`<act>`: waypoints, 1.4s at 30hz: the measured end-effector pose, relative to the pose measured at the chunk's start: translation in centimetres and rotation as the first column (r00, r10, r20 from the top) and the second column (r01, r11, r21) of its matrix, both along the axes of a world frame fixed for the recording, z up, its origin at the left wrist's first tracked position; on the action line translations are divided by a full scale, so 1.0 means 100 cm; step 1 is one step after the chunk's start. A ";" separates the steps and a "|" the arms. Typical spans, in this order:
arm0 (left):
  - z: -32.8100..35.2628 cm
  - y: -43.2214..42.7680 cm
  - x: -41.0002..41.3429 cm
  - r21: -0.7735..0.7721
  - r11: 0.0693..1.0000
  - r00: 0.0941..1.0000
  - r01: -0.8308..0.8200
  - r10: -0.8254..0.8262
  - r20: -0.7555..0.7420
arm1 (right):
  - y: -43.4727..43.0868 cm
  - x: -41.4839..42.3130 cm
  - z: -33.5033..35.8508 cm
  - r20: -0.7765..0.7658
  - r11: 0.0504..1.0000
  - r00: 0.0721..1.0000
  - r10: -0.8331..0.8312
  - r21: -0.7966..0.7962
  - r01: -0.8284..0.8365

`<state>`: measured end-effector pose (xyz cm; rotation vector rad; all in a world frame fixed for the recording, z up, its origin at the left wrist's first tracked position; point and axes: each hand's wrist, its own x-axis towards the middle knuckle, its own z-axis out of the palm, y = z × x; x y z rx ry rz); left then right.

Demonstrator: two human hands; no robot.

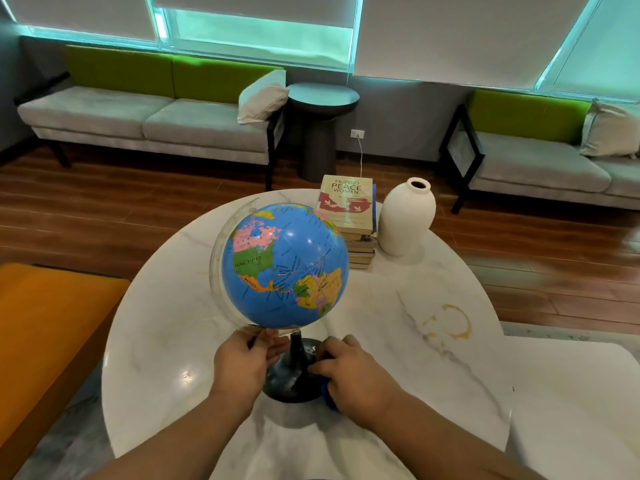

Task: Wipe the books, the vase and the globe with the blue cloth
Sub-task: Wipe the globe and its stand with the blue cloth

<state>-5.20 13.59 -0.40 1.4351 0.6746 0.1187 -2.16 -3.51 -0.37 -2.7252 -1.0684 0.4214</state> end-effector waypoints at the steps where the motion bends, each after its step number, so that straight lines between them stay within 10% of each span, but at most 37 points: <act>1: 0.001 0.000 0.001 -0.007 1.000 1.000 -0.001 0.001 0.002 | 0.003 -0.004 0.000 0.003 0.998 0.999 0.046 0.037 -0.046; 25: -0.002 0.001 -0.001 -0.011 0.999 0.999 0.034 -0.034 0.027 | 0.005 -0.013 -0.017 -0.007 0.979 0.985 0.171 0.114 -0.169; 32: -0.011 0.006 -0.002 -0.069 0.997 0.999 0.045 -0.043 0.022 | -0.026 0.013 -0.032 -0.065 0.964 0.974 -0.217 0.145 0.224; 42: -0.012 0.011 -0.005 -0.104 0.992 0.997 0.071 -0.068 0.033 | -0.022 0.028 -0.037 -0.145 0.958 0.962 -0.232 0.139 0.252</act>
